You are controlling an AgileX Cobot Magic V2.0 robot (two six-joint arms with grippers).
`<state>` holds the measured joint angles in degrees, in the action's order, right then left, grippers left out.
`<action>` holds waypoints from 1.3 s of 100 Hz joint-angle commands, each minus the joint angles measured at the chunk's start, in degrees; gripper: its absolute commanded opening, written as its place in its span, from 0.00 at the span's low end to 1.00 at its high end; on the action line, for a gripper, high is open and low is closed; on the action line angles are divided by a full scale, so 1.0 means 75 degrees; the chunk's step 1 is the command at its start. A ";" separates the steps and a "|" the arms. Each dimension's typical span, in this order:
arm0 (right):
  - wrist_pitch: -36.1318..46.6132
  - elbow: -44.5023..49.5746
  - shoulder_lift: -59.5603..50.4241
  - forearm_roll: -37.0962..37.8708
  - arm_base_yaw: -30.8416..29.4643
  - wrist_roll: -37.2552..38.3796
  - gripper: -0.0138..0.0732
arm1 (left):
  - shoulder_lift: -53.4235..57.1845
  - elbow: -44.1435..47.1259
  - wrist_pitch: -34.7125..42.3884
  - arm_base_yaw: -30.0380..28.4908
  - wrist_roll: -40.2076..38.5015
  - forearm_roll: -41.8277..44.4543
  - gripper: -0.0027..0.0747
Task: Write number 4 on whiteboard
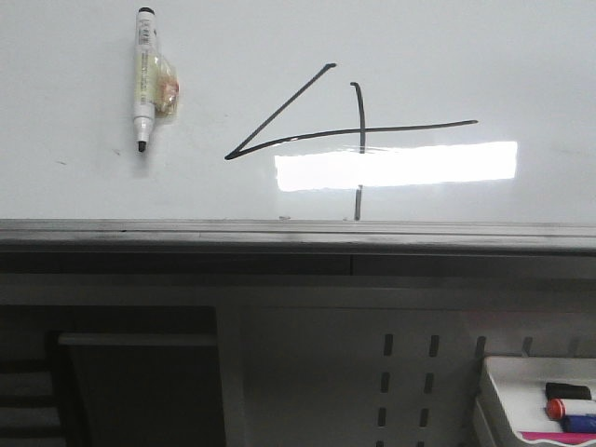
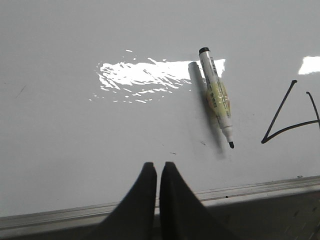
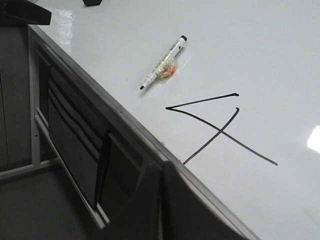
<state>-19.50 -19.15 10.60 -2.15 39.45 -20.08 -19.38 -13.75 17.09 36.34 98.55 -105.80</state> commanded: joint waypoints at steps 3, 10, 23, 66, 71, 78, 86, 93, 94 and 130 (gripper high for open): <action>0.0586 -0.0197 0.0072 0.0063 -0.0041 -0.0007 0.10 | -0.0033 -0.0211 -0.0250 0.0049 0.0029 0.0049 0.01; 0.0586 -0.0197 0.0072 0.0063 -0.0041 -0.0007 0.10 | -0.0033 -0.0211 -0.0250 0.0049 0.0029 0.0049 0.01; 0.0586 -0.0197 0.0072 0.0063 -0.0041 -0.0007 0.10 | -0.0033 -0.0155 -0.0250 0.0049 0.0029 0.0060 0.01; 0.0586 -0.0197 0.0072 0.0063 -0.0041 -0.0007 0.10 | -0.0033 0.0215 -0.0215 -0.0049 0.0594 0.1629 0.01; 0.0586 -0.0197 0.0072 0.0063 -0.0041 -0.0007 0.10 | -0.0033 0.0201 -0.0158 -0.0049 0.0609 0.1210 0.01; 0.0586 -0.0197 0.0072 0.0063 -0.0041 -0.0007 0.10 | -0.0033 0.0201 -0.0085 -0.0049 0.0983 0.0163 0.01; 0.0586 -0.0197 0.0072 0.0063 -0.0041 -0.0007 0.10 | -0.0033 0.0217 -0.0363 -0.0049 0.1534 -0.0100 0.01; 0.0586 -0.0197 0.0072 0.0063 -0.0041 -0.0007 0.10 | -0.0033 0.0166 -0.0504 -0.0049 0.1870 -0.0100 0.01; 0.0586 -0.0197 0.0072 0.0063 -0.0041 -0.0007 0.10 | -0.0033 0.0169 -0.0504 -0.0049 0.1896 -0.0100 0.01; 0.0586 -0.0197 0.0072 0.0063 -0.0041 -0.0007 0.10 | -0.0014 -0.0082 -0.0124 -0.0080 0.1811 0.0869 0.01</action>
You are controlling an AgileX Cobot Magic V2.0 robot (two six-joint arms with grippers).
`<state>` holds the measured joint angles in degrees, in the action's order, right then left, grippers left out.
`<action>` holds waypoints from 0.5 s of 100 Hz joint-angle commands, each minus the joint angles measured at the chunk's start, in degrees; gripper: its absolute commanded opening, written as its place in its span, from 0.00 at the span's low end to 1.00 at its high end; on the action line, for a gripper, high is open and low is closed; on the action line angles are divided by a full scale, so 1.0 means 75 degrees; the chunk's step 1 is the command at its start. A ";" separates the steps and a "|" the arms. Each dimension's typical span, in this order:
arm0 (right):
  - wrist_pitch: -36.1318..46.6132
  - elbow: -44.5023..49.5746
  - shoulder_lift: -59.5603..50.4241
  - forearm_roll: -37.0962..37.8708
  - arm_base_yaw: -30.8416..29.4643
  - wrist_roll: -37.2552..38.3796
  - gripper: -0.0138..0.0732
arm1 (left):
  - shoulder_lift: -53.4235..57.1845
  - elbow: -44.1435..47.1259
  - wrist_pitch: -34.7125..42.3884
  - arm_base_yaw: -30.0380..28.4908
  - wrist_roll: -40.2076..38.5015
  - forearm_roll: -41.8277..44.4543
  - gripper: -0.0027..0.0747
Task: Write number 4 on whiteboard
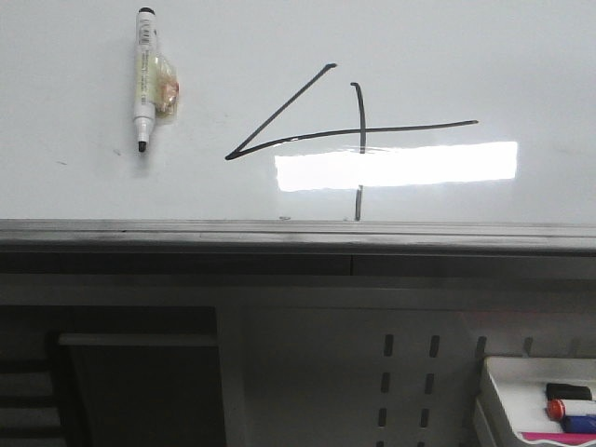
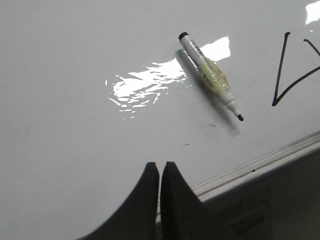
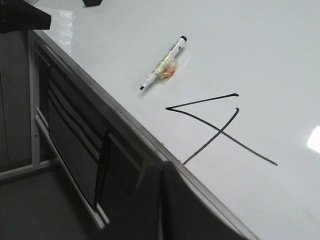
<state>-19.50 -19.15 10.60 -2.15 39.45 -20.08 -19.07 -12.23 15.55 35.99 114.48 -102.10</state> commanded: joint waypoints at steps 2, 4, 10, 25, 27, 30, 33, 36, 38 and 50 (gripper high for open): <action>0.0586 -0.0197 0.0072 0.0063 -0.0041 -0.0007 0.10 | -0.0055 -0.0284 0.0066 -0.0071 -0.0490 0.0666 0.01; 0.0586 -0.0197 0.0072 0.0063 -0.0041 -0.0007 0.10 | -0.0055 -0.0284 0.0049 -0.0114 -0.0846 0.1074 0.01; 0.0586 -0.0197 0.0072 0.0063 -0.0041 -0.0007 0.10 | -0.0055 -0.0284 0.0010 -0.0335 -0.2453 0.2765 0.01; 0.0586 -0.0197 0.0072 0.0063 -0.0041 -0.0007 0.10 | -0.0055 -0.0078 -0.0064 -0.1326 -0.8195 0.8336 0.01; 0.0586 -0.0197 0.0072 0.0063 -0.0041 -0.0007 0.10 | -0.0055 -0.0033 -0.0106 -0.1515 -0.9033 0.9083 0.01; 0.0586 -0.0197 0.0072 0.0063 -0.0041 -0.0007 0.10 | -0.0055 0.0043 -0.0197 -0.1781 -1.0049 0.9971 0.01; 0.0586 -0.0197 0.0072 0.0063 -0.0041 -0.0007 0.10 | -0.0055 0.0125 -0.0319 -0.2134 -1.1143 1.0734 0.01; 0.0586 -0.0197 0.0072 0.0063 -0.0041 -0.0007 0.10 | -0.0041 0.0221 -0.0519 -0.2415 -1.1924 1.1503 0.01; 0.0586 -0.0197 0.0072 0.0063 -0.0041 -0.0007 0.10 | -0.0043 0.0298 -0.0659 -0.2624 -1.2477 1.1902 0.01; 0.0586 -0.0197 0.0072 0.0063 -0.0041 -0.0007 0.10 | 0.0285 0.0950 -0.1173 -0.3593 -1.5039 1.3613 0.01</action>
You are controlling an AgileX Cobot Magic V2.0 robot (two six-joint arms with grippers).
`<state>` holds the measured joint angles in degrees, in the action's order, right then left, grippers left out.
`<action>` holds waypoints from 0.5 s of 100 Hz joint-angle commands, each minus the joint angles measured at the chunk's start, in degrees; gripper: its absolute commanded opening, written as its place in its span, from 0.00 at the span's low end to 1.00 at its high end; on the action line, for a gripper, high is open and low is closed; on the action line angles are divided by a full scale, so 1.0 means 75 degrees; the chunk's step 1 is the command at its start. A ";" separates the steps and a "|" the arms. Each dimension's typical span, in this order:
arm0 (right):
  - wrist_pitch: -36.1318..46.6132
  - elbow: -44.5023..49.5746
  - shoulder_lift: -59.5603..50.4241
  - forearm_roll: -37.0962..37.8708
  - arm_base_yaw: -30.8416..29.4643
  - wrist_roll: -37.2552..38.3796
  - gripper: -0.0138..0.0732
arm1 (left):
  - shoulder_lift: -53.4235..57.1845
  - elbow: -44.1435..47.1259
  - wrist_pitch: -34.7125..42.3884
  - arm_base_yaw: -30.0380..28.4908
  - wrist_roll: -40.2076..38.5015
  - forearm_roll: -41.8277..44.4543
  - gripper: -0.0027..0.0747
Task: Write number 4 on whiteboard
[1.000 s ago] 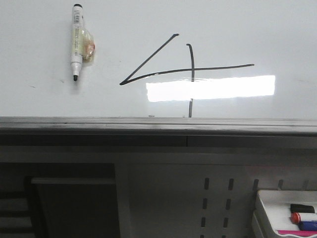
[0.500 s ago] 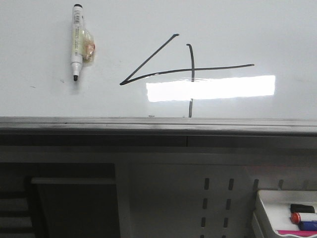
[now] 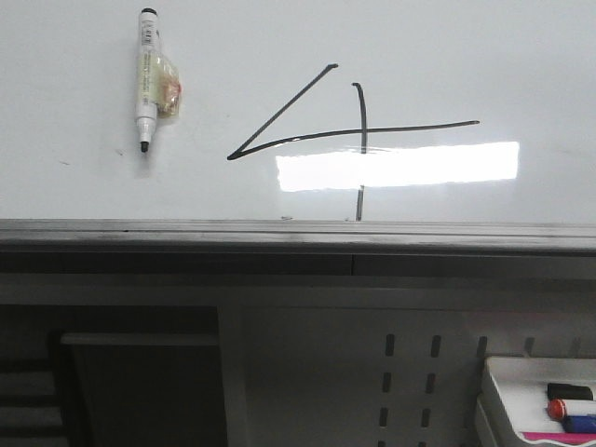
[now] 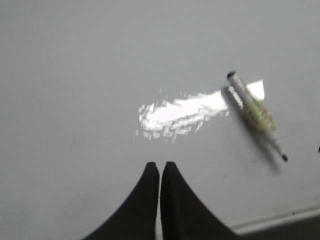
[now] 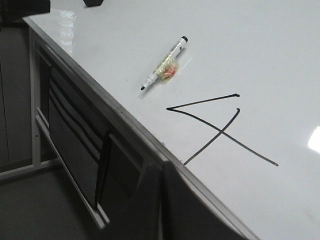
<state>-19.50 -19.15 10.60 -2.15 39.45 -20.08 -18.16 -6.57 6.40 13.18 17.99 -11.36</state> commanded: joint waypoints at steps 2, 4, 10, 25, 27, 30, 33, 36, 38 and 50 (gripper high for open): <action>0.0586 -0.0197 0.0072 0.0063 -0.0041 -0.0007 0.10 | 0.0265 0.0346 0.0048 -0.0667 -0.2509 0.1752 0.01; 0.0586 -0.0197 0.0072 0.0063 -0.0041 -0.0007 0.10 | 0.0346 0.0494 0.0064 -0.0769 -0.2800 0.1896 0.01; 0.0586 -0.0197 0.0072 0.0063 -0.0041 -0.0007 0.10 | 0.0774 0.0932 0.0094 -0.0956 -0.3328 0.2426 0.01; 0.0586 -0.0197 0.0072 0.0063 -0.0041 -0.0007 0.10 | 0.1837 0.1172 -0.1226 -0.1064 -0.3490 0.2552 0.01; 0.0586 -0.0197 0.0072 0.0063 -0.0041 -0.0007 0.10 | 0.1969 0.1172 -0.1459 -0.1064 -0.3490 0.2552 0.01; 0.0586 -0.0197 0.0072 0.0063 -0.0041 -0.0007 0.10 | 0.2143 0.1172 -0.1905 -0.1081 -0.3490 0.2552 0.01; 0.0586 -0.0197 0.0072 0.0063 -0.0041 -0.0007 0.10 | 0.2347 0.1172 -0.2288 -0.1081 -0.3490 0.2532 0.01; 0.0586 -0.0197 0.0072 0.0063 -0.0041 -0.0007 0.10 | 0.2507 0.1172 -0.2693 -0.1081 -0.3490 0.2431 0.01; 0.0586 -0.0197 0.0072 0.0063 -0.0041 -0.0007 0.10 | 0.2626 0.1172 -0.2988 -0.1081 -0.3490 0.2342 0.01; 0.0568 -0.0197 0.0072 0.0063 -0.0041 -0.0007 0.10 | 0.2616 0.1172 -0.3154 -0.1081 -0.3503 0.1936 0.01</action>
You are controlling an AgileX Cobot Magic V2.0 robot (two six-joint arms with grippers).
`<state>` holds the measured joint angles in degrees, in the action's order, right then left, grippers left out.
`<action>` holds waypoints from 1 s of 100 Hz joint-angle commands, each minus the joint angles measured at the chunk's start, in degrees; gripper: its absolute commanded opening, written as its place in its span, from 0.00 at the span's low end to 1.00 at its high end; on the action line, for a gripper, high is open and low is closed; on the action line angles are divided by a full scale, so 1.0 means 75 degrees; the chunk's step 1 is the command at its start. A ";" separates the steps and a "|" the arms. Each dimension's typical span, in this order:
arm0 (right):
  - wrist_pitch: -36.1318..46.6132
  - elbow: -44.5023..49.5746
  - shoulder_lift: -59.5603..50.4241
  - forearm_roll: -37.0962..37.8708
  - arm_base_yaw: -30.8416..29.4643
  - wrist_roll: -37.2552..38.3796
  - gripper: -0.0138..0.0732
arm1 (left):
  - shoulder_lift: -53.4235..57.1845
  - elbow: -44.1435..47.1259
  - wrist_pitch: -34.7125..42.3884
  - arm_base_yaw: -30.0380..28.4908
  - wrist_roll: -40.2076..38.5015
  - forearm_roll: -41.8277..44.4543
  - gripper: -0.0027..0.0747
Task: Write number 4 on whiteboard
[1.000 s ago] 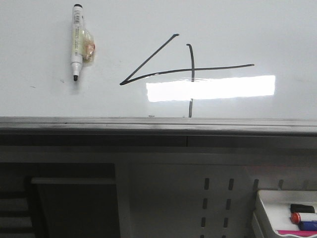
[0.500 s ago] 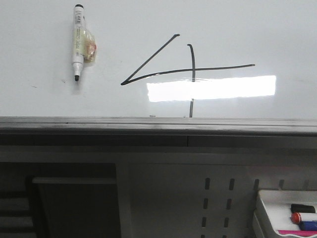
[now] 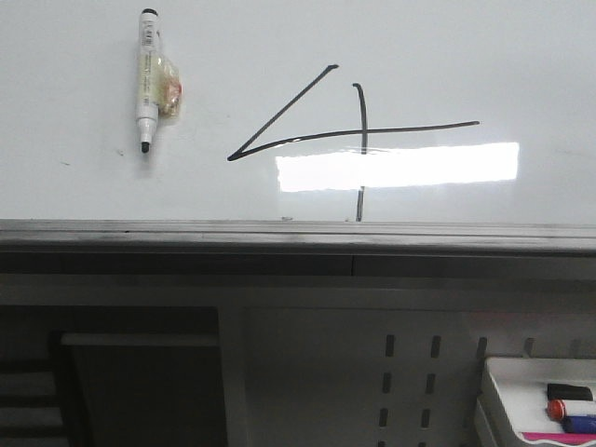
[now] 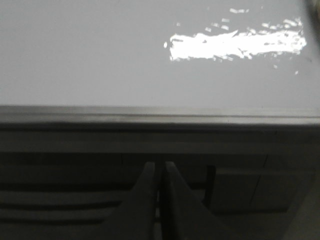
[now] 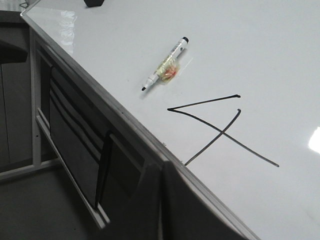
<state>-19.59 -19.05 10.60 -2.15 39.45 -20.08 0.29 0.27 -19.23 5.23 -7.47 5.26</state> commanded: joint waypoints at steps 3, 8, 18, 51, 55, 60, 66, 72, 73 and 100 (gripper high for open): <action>0.0579 -0.0210 0.0072 0.0063 -0.0041 -0.0007 0.10 | 0.0157 0.0259 0.0225 -0.0020 -0.0108 -0.0390 0.01; 0.0579 -0.0210 0.0072 0.0063 -0.0041 -0.0007 0.10 | 0.0157 0.0259 0.0225 -0.0020 -0.0108 -0.0471 0.01; 0.0579 -0.0210 0.0072 0.0063 -0.0041 -0.0007 0.10 | 0.0157 0.0259 0.0225 -0.0020 -0.0108 -0.0471 0.01; 0.0579 -0.0210 0.0072 0.0063 -0.0041 -0.0007 0.10 | 0.0157 0.0259 0.0225 -0.0020 -0.0108 -0.0471 0.01; 0.0579 -0.0210 0.0072 0.0063 -0.0041 -0.0007 0.10 | 0.0157 0.0259 0.0225 -0.0020 -0.0108 -0.0471 0.01; 0.0579 -0.0210 0.0072 0.0063 -0.0041 -0.0007 0.10 | 0.0157 0.0259 0.0225 -0.0020 -0.0108 -0.0471 0.01; 0.0579 -0.0210 0.0072 0.0063 -0.0041 -0.0007 0.10 | 0.0157 0.0259 0.0225 -0.0020 -0.0108 -0.0471 0.01; 0.0579 -0.0210 0.0072 0.0063 -0.0041 -0.0007 0.10 | 0.0157 0.0259 0.0225 -0.0020 -0.0108 -0.0471 0.01; 0.0579 -0.0210 0.0072 0.0063 -0.0041 -0.0007 0.10 | 0.0157 0.0259 0.0225 -0.0020 -0.0108 -0.0471 0.01; 0.1388 0.1048 0.0056 0.0459 -0.1650 0.1432 0.10 | 0.0157 0.0259 0.0225 -0.0020 -0.0108 -0.0471 0.01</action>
<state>-17.73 -13.64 10.60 -1.08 33.11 -16.35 0.29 0.17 -19.97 5.23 -7.78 2.42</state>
